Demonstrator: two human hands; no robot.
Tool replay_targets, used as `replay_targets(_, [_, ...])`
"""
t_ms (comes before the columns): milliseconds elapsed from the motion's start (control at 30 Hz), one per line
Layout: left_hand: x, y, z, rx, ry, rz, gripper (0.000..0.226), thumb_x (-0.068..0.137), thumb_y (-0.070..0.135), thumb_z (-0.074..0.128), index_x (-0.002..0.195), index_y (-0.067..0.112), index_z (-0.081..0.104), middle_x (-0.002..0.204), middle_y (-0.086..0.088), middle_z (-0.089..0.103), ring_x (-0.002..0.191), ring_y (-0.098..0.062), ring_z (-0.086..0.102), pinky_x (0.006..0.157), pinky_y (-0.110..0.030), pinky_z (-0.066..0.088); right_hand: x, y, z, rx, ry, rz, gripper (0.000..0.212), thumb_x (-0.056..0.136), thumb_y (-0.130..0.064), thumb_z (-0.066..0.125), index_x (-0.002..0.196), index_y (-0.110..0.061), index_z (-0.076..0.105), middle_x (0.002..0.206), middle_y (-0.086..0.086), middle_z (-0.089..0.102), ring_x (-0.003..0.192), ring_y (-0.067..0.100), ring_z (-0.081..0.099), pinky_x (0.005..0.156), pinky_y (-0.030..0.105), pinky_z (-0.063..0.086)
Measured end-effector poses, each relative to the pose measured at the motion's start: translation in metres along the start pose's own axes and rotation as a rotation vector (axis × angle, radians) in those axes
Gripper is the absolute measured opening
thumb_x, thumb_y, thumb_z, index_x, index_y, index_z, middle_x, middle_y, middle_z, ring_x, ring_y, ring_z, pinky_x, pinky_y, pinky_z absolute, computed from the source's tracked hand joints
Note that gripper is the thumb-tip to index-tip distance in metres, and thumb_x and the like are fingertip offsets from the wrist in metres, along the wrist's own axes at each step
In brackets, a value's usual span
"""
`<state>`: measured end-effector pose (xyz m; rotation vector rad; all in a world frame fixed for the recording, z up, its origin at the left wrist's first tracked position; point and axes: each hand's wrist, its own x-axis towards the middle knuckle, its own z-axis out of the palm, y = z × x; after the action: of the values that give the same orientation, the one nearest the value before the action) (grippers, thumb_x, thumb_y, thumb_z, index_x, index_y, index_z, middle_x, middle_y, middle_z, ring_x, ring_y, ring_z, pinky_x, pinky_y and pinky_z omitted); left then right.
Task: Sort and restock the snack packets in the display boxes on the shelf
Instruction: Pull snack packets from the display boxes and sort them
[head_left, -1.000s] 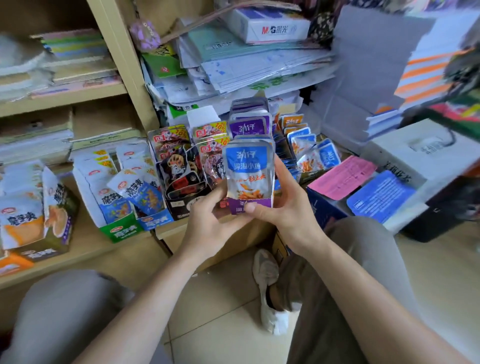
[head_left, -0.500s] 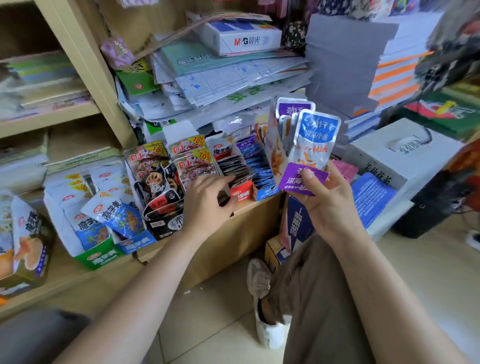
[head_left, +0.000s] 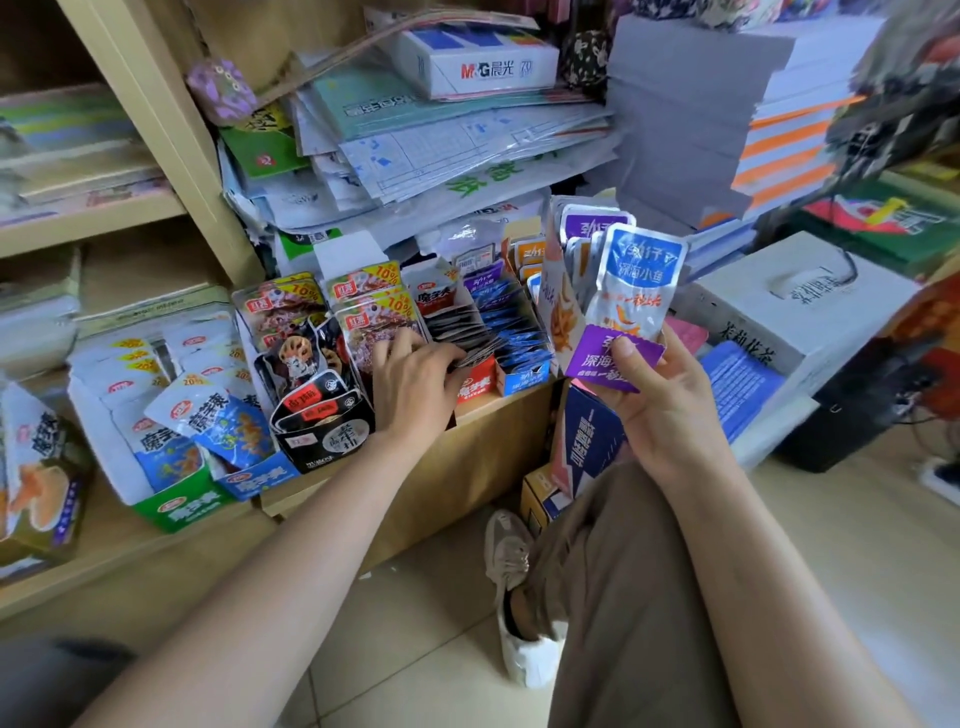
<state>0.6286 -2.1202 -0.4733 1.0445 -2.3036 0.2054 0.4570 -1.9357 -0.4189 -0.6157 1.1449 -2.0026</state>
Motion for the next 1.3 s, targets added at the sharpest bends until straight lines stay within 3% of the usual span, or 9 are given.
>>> replay_targets(133, [-0.005, -0.009, -0.007, 0.142, -0.035, 0.092, 0.029, 0.096, 0.048, 0.058, 0.109, 0.026, 0.072, 0.092, 0.008, 0.075, 0.095, -0.021, 0.056, 0.086, -0.041, 0.032, -0.005, -0.002, 0.002, -0.002, 0.011, 0.013, 0.043, 0.092, -0.011, 0.065, 0.133, -0.009, 0.056, 0.124, 0.014, 0.069, 0.112, 0.028, 0.069, 0.095, 0.049, 0.057])
replay_targets(233, [-0.005, -0.017, -0.011, 0.229, -0.086, 0.129, 0.033, 0.096, 0.049, 0.053, 0.113, 0.027, 0.071, 0.100, 0.005, 0.073, 0.100, -0.025, 0.055, 0.087, -0.043, 0.032, -0.010, -0.004, 0.005, -0.021, 0.001, 0.023, 0.041, 0.090, -0.013, 0.065, 0.131, -0.011, 0.058, 0.122, 0.011, 0.071, 0.112, 0.026, 0.069, 0.088, 0.040, 0.060])
replay_targets(533, [-0.023, -0.054, -0.016, 0.133, -0.053, 0.103, 0.031, 0.095, 0.046, 0.061, 0.117, 0.028, 0.074, 0.115, 0.010, 0.072, 0.110, -0.023, 0.053, 0.092, -0.045, 0.037, -0.016, -0.004, 0.012, -0.072, -0.068, 0.048, 0.033, 0.093, -0.011, 0.062, 0.126, -0.015, 0.059, 0.118, 0.007, 0.072, 0.111, 0.025, 0.070, 0.084, 0.035, 0.059])
replay_targets(600, [-0.034, -0.040, -0.013, 0.074, -0.010, 0.045, 0.038, 0.090, 0.046, 0.068, 0.121, 0.024, 0.071, 0.119, 0.008, 0.072, 0.113, -0.024, 0.053, 0.091, -0.043, 0.038, -0.017, -0.003, 0.013, -0.075, -0.077, 0.056, 0.035, 0.094, -0.010, 0.062, 0.128, -0.014, 0.058, 0.119, 0.007, 0.072, 0.111, 0.024, 0.070, 0.083, 0.034, 0.060])
replay_targets(733, [-0.070, 0.008, -0.006, -0.274, 0.269, -0.157, 0.034, 0.085, 0.027, 0.077, 0.116, 0.012, 0.071, 0.112, 0.001, 0.072, 0.103, -0.020, 0.060, 0.088, -0.033, 0.046, -0.017, -0.003, 0.013, -0.046, -0.079, 0.060, 0.040, 0.091, -0.012, 0.064, 0.130, -0.013, 0.057, 0.122, 0.010, 0.070, 0.113, 0.025, 0.069, 0.083, 0.035, 0.060])
replay_targets(800, [-0.083, 0.040, -0.005, -0.517, 0.248, -0.384, 0.041, 0.083, 0.022, 0.081, 0.119, 0.010, 0.067, 0.112, -0.002, 0.071, 0.104, -0.018, 0.063, 0.092, -0.027, 0.048, -0.016, -0.003, 0.012, -0.037, -0.080, 0.060, 0.044, 0.091, -0.012, 0.064, 0.133, -0.012, 0.055, 0.125, 0.011, 0.069, 0.115, 0.026, 0.068, 0.085, 0.036, 0.060])
replay_targets(900, [-0.081, 0.071, 0.009, -0.736, 0.074, -0.717, 0.072, 0.083, 0.036, 0.081, 0.142, 0.009, 0.051, 0.137, -0.008, 0.062, 0.125, -0.022, 0.058, 0.101, -0.032, 0.045, -0.014, -0.002, 0.010, -0.019, -0.076, 0.059, 0.042, 0.096, -0.008, 0.061, 0.137, -0.008, 0.052, 0.126, 0.012, 0.068, 0.114, 0.026, 0.068, 0.086, 0.038, 0.059])
replay_targets(1033, [-0.055, 0.081, 0.037, -0.699, -0.020, -0.868, 0.097, 0.085, 0.042, 0.078, 0.157, 0.010, 0.023, 0.152, -0.013, 0.046, 0.139, -0.030, 0.046, 0.110, -0.047, 0.044, -0.014, -0.001, 0.007, -0.001, -0.078, 0.050, 0.043, 0.096, -0.009, 0.061, 0.138, -0.008, 0.051, 0.128, 0.012, 0.067, 0.115, 0.026, 0.068, 0.090, 0.041, 0.059])
replay_targets(1300, [-0.022, 0.071, 0.065, -0.669, 0.157, -0.895, 0.090, 0.081, 0.038, 0.080, 0.153, 0.017, 0.031, 0.146, -0.008, 0.052, 0.133, -0.028, 0.051, 0.107, -0.045, 0.045, -0.011, -0.001, 0.006, 0.037, -0.047, 0.062, 0.042, 0.089, -0.012, 0.066, 0.130, -0.011, 0.057, 0.124, 0.014, 0.069, 0.112, 0.028, 0.069, 0.088, 0.043, 0.059])
